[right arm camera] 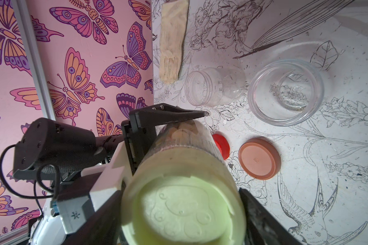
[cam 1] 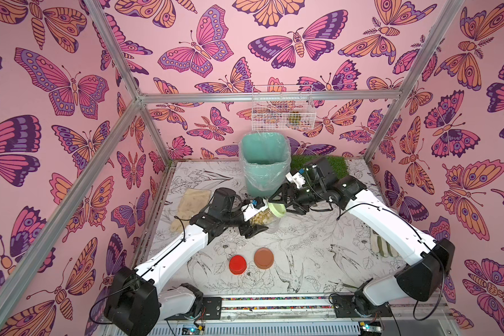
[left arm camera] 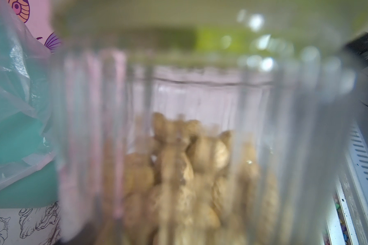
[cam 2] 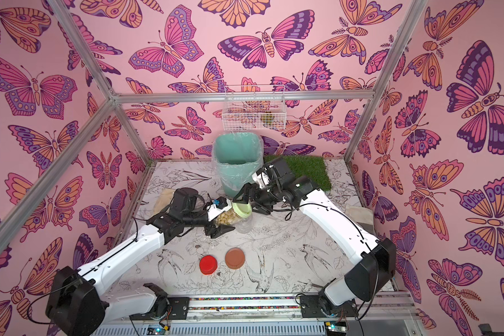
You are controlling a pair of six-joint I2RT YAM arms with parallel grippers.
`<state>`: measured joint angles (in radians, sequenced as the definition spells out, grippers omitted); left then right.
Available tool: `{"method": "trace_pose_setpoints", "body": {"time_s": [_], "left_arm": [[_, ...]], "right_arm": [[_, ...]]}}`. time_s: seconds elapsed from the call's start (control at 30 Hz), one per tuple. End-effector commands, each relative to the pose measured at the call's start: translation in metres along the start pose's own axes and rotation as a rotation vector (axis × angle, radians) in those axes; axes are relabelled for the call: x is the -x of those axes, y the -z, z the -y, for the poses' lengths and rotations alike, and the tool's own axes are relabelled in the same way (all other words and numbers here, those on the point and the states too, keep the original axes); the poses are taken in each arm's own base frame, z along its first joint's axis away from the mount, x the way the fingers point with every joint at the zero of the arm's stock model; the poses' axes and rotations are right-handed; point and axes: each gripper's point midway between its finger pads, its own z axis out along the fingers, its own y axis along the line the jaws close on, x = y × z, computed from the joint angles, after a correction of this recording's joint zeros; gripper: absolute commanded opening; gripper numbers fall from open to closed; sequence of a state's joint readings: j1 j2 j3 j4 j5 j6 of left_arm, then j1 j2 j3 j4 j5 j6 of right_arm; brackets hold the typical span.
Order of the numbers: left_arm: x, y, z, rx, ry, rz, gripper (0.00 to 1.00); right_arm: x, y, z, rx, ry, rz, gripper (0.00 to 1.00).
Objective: Empty moldy peanuts from jars
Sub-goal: Unscrew the lid from the jar.
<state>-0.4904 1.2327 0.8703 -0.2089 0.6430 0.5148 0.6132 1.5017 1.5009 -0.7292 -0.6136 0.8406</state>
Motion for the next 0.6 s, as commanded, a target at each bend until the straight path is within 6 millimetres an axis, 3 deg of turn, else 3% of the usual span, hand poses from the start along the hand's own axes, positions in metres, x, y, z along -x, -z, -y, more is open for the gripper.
{"method": "trace_pose_setpoints", "body": {"time_s": [0.0,0.07,0.17,0.4,0.57], "left_arm": [[0.018,0.002,0.000,-0.009,-0.033,0.078,0.00],[0.018,0.002,0.002,-0.016,-0.031,0.081,0.00],[0.019,0.003,0.003,-0.021,-0.027,0.085,0.00],[0.018,0.002,0.005,-0.039,-0.015,0.086,0.00],[0.019,0.001,0.008,-0.062,-0.008,0.092,0.00]], "right_arm": [[0.001,0.012,-0.008,0.025,0.176,0.010,0.36],[0.004,0.018,-0.013,0.077,0.274,0.012,0.24],[0.013,0.024,-0.014,0.113,0.371,0.045,0.14],[0.013,0.045,-0.038,0.205,0.734,0.152,0.02],[-0.002,0.062,-0.049,0.261,1.053,0.266,0.00]]}}
